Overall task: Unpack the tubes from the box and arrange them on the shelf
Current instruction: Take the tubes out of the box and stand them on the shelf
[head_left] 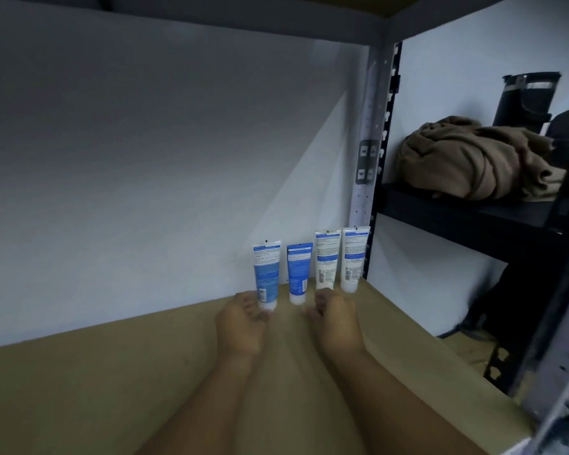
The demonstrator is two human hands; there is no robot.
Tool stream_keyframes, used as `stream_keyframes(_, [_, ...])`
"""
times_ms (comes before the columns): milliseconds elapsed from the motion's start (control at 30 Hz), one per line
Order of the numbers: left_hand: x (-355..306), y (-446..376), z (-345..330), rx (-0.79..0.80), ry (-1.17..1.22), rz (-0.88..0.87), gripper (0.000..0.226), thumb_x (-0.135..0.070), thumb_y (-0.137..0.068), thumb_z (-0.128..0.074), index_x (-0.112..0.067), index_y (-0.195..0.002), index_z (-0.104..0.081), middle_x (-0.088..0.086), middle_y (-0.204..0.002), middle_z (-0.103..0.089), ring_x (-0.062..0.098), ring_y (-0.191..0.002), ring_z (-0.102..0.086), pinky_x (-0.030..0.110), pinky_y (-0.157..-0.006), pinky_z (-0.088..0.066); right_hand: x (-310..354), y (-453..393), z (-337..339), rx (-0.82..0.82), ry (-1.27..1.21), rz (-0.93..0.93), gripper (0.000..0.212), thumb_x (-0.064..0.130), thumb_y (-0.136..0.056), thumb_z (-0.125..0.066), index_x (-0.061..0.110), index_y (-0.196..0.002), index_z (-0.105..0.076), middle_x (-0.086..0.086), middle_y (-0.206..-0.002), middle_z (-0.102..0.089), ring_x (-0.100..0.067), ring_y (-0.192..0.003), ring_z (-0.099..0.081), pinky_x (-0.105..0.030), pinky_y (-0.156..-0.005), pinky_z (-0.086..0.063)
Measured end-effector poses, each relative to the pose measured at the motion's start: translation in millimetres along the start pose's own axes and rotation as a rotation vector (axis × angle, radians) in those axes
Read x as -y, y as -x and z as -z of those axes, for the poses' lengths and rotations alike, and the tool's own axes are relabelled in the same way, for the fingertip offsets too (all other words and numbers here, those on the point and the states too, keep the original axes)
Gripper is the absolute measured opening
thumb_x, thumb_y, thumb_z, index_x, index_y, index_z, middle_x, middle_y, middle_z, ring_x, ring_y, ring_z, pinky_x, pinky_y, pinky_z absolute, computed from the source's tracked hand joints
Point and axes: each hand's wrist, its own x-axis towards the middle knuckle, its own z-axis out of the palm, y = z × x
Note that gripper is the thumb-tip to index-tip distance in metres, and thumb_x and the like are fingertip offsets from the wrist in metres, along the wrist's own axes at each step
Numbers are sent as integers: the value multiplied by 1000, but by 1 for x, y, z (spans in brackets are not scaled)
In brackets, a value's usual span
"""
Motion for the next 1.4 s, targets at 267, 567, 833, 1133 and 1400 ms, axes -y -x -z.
stream_keyframes(267, [-28,100,-25,250,-49,-39,16,-9,-78,-77,-10,-92,-69,-2,-82,-70,11,-74,-66,24,-83,-53,-27,103,97,-28,89,30,16,16,-87,-68,11,-102,-70,-3,-91,-72,-18,-86,-67,-35,-84,-55])
stream_keyframes(567, [-92,275,-123,610,55,-322,13,-16,-85,-71,-15,-98,-73,-5,-81,-71,7,-74,-66,18,-74,-55,-127,234,224,-198,282,-164,11,19,-87,-68,11,-94,-72,-4,-86,-74,-20,-82,-68,-30,-75,-52])
stream_keyframes(833, [-3,364,-247,927,-137,-125,24,-9,-88,-67,-8,-112,-67,2,-101,-71,8,-85,-65,7,-71,-45,-284,330,252,-111,326,-646,7,15,-83,-71,9,-86,-70,-8,-80,-72,-27,-81,-67,-31,-73,-50])
stream_keyframes(1133, [112,424,-350,1154,-496,66,36,6,-86,-58,-5,-121,-61,8,-117,-65,20,-99,-61,25,-81,-50,-403,396,186,203,177,-1111,34,38,-69,-84,21,-74,-55,4,-75,-57,-16,-79,-60,-18,-52,-33])
stream_keyframes(1400, [156,438,-396,1275,-851,-285,31,-12,-89,-64,-16,-120,-61,8,-122,-59,25,-112,-57,35,-96,-50,-434,387,124,319,40,-1355,104,29,-61,-91,6,-140,-27,-11,-139,-46,-28,-131,-47,-37,-104,-46])
